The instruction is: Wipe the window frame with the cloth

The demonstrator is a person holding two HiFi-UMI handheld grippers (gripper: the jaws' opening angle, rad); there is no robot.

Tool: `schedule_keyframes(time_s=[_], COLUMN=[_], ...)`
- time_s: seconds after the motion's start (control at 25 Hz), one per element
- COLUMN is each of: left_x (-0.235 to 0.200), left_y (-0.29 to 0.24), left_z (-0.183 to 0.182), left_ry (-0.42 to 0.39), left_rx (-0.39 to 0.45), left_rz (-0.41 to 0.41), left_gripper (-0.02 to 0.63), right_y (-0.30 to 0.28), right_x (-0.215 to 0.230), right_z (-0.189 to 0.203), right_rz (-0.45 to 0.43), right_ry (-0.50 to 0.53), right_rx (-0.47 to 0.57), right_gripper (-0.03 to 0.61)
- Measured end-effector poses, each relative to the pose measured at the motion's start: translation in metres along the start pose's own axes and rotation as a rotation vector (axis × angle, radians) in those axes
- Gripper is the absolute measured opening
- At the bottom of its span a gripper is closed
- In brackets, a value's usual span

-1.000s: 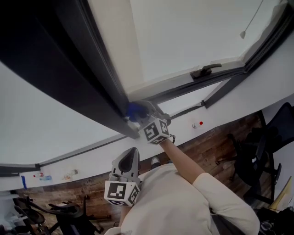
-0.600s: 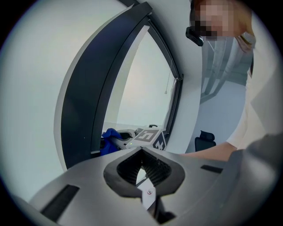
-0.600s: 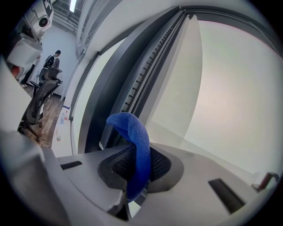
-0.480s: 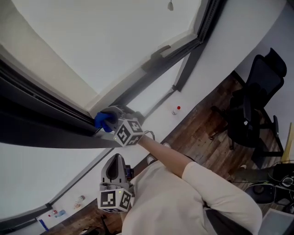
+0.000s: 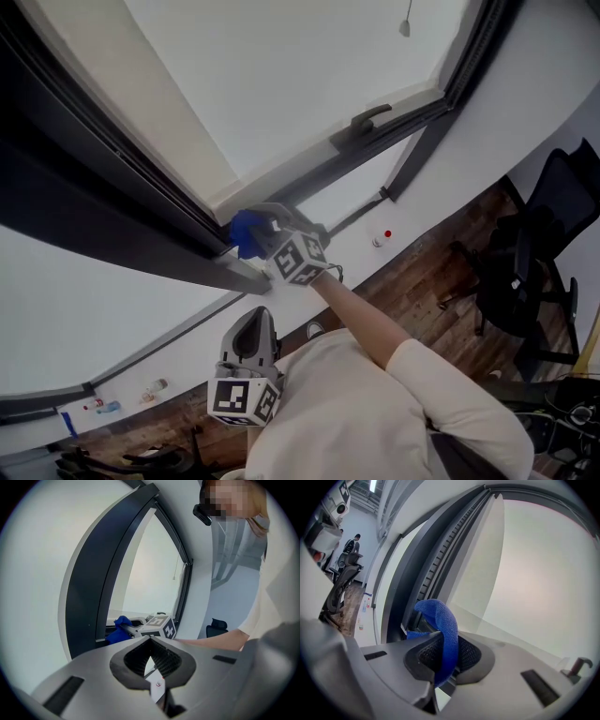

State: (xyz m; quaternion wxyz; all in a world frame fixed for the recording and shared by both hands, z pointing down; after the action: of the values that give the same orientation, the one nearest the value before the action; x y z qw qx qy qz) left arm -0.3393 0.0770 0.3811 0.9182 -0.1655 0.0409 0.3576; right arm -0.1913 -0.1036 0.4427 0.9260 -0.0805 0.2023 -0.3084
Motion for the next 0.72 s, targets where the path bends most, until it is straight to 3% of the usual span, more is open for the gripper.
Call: schedule_keyframes(time_s=[0.72], left_x=[0.011], left_y=[-0.017], left_z=[-0.001], left_ry=[0.022], left_rx=[0.015], left_rz=[-0.037], left_gripper=[0.008], right_y=[0.022], right_x=[0.047], right_z=[0.022], right_rz=[0.068], right_ry=[-0.057], right_rx=[-0.018], right_gripper=[0.044])
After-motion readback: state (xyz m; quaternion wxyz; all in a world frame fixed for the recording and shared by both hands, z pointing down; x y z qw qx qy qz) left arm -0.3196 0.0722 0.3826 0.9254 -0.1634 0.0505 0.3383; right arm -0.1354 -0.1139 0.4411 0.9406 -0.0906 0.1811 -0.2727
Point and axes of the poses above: the fingertips, and each gripper's own axes: y backward along the fingers, x to its right, z out of its underside, the point moved 10 cm from there along y, backward along the fingers, and after that the axes turned 6 degrees about -y, right-handed, at the moved point
